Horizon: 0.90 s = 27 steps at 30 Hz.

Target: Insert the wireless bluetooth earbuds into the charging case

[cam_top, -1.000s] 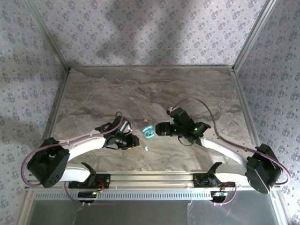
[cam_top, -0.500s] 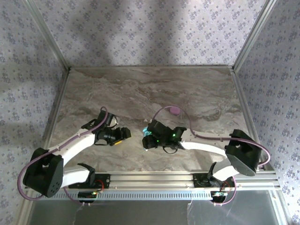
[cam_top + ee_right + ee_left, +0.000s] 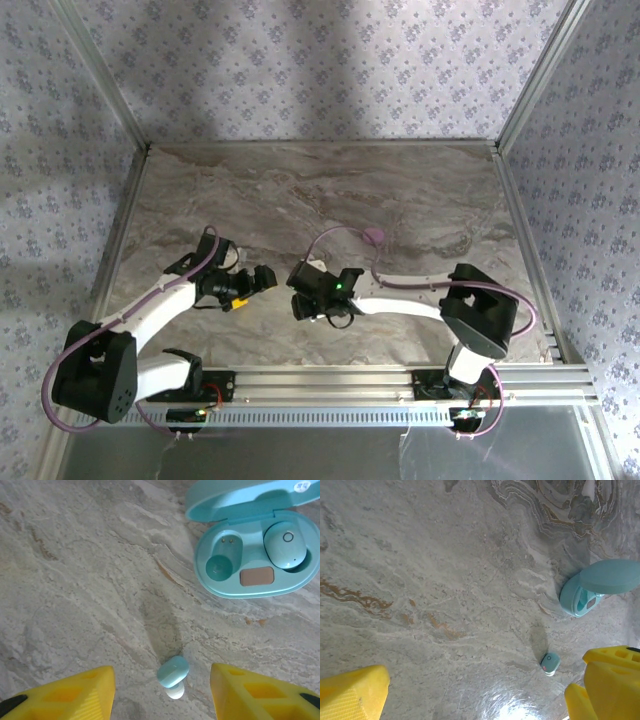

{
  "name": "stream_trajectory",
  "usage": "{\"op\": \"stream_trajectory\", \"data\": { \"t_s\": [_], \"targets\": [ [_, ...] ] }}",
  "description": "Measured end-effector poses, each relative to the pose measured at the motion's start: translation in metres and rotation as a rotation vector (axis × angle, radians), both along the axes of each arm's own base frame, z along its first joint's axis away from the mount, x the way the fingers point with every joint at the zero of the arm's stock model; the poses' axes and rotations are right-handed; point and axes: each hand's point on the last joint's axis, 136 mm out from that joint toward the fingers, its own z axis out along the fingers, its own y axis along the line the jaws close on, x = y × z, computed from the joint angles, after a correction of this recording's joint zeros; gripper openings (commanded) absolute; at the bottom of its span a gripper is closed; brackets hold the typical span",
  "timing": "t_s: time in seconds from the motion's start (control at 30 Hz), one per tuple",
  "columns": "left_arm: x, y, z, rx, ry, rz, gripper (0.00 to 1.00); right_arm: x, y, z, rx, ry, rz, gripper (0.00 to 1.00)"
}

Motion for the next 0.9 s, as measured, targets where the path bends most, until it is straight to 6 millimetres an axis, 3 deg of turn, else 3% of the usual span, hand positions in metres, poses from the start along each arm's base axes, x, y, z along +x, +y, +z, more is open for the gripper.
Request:
{"op": "stream_trajectory", "data": {
  "t_s": [0.37,0.73,0.9],
  "targets": [
    [-0.002,0.003,-0.003,-0.011,0.016,0.009,1.0,-0.002,0.009,-0.018,-0.065,0.048,0.013,0.51],
    [-0.002,0.005,-0.005,-0.011,0.018,0.014,1.0,-0.006,0.013,-0.023,-0.091,0.084,0.025,0.5],
    [-0.003,0.006,-0.006,-0.01,0.02,0.013,1.0,-0.006,0.025,-0.018,-0.066,0.092,0.045,0.5]
  ]
}}
